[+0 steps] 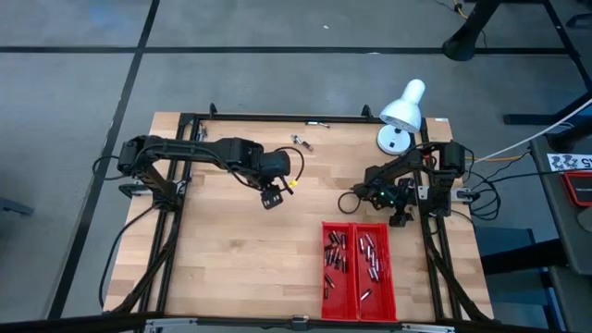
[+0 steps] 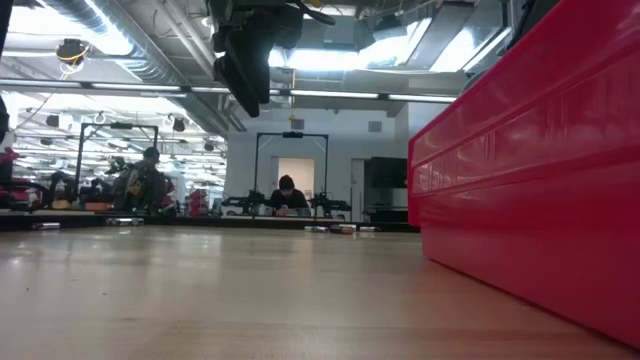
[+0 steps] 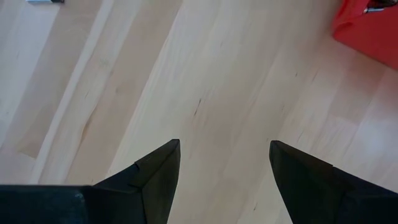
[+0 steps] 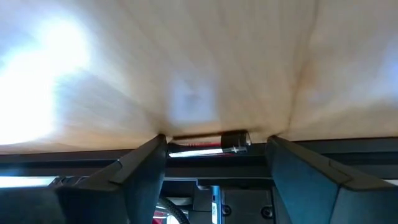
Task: Sort batteries
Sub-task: Put the silver battery into the right red bin
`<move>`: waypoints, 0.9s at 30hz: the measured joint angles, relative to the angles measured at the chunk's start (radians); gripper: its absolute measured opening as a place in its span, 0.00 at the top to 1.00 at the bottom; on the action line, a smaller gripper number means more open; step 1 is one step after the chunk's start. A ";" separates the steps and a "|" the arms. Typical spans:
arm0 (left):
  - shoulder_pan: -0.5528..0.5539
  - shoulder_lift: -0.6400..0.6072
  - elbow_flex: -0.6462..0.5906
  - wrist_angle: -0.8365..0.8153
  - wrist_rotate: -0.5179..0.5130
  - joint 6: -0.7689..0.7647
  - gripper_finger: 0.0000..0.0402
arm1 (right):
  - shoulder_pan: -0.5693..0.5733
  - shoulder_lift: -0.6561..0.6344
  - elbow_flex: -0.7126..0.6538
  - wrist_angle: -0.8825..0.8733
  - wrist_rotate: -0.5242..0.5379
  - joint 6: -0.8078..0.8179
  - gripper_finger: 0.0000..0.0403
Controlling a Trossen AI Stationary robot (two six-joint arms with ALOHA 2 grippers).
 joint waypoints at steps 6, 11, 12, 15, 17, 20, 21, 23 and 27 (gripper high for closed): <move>0.000 0.000 0.000 0.004 0.000 0.000 0.41 | 0.000 -0.001 0.001 0.002 -0.013 0.007 0.32; 0.000 0.000 0.000 0.004 0.000 0.000 0.41 | 0.000 -0.002 0.002 0.005 -0.023 0.034 0.42; 0.000 0.000 0.000 0.004 0.000 0.001 0.41 | 0.000 -0.002 0.002 0.006 -0.026 0.039 0.45; 0.000 0.000 0.000 0.004 0.000 0.009 0.41 | 0.000 -0.002 0.002 0.009 -0.030 0.053 0.57; 0.000 0.000 0.000 0.004 0.000 0.009 0.41 | 0.000 -0.002 0.002 0.010 -0.033 0.058 0.66; 0.000 0.000 0.000 0.004 0.000 0.008 0.41 | 0.000 -0.002 0.003 0.011 -0.037 0.071 0.79; 0.000 0.000 0.000 0.004 0.000 0.008 0.41 | 0.000 -0.002 0.003 0.011 -0.038 0.072 0.83; 0.000 0.000 0.000 0.004 0.000 0.008 0.41 | 0.000 -0.002 0.005 0.011 -0.043 0.079 0.90; 0.000 0.000 0.000 0.004 0.000 0.008 0.41 | 0.000 -0.002 0.010 0.008 -0.046 0.080 0.95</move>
